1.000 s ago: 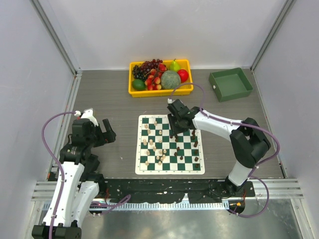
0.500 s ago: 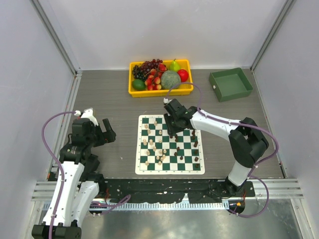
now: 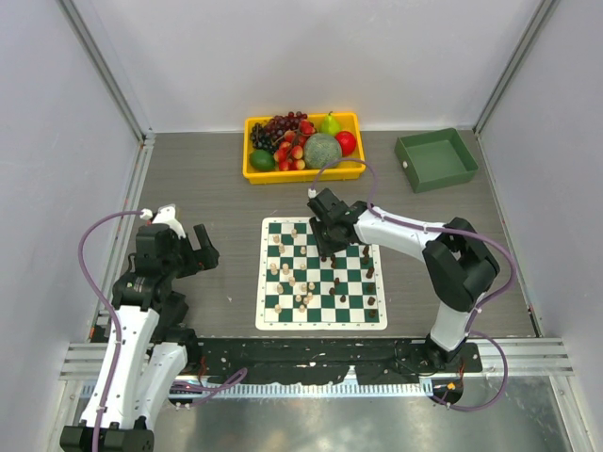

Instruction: Set up the chess pieces on the board

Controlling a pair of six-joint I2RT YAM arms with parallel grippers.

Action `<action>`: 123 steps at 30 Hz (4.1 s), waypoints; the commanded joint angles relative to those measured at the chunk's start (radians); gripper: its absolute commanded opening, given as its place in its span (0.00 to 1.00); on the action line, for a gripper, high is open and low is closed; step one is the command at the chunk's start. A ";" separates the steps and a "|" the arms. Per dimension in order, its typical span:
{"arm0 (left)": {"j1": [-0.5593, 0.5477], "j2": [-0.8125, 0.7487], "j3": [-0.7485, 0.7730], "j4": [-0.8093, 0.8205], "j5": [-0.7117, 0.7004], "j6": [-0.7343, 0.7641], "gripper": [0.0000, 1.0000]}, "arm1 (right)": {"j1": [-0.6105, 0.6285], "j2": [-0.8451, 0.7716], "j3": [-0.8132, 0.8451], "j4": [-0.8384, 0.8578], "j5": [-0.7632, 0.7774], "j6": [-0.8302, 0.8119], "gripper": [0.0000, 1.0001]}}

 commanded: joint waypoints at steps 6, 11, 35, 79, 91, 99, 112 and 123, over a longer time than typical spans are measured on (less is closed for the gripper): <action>0.003 -0.008 0.031 0.004 -0.011 -0.001 0.98 | 0.005 0.014 0.043 0.003 0.009 -0.010 0.33; 0.003 -0.005 0.033 0.004 -0.009 0.000 0.98 | 0.004 0.018 0.044 -0.002 0.006 -0.016 0.33; 0.003 -0.005 0.031 0.009 -0.005 -0.006 0.98 | 0.005 0.031 0.041 -0.013 -0.016 -0.019 0.19; 0.004 -0.011 0.020 0.013 0.006 -0.018 0.98 | -0.165 -0.143 -0.153 0.050 0.105 0.046 0.16; 0.004 -0.007 0.019 0.015 0.006 -0.018 0.98 | -0.166 -0.110 -0.152 0.061 0.131 0.053 0.16; 0.003 -0.005 0.019 0.018 0.012 -0.020 0.98 | -0.166 -0.100 -0.150 0.066 0.116 0.052 0.23; 0.004 -0.010 0.019 0.016 0.009 -0.020 0.98 | -0.147 -0.231 -0.129 0.017 0.075 0.023 0.41; 0.003 -0.007 0.020 0.015 0.019 -0.018 0.98 | -0.062 -0.171 -0.075 0.015 0.026 0.053 0.43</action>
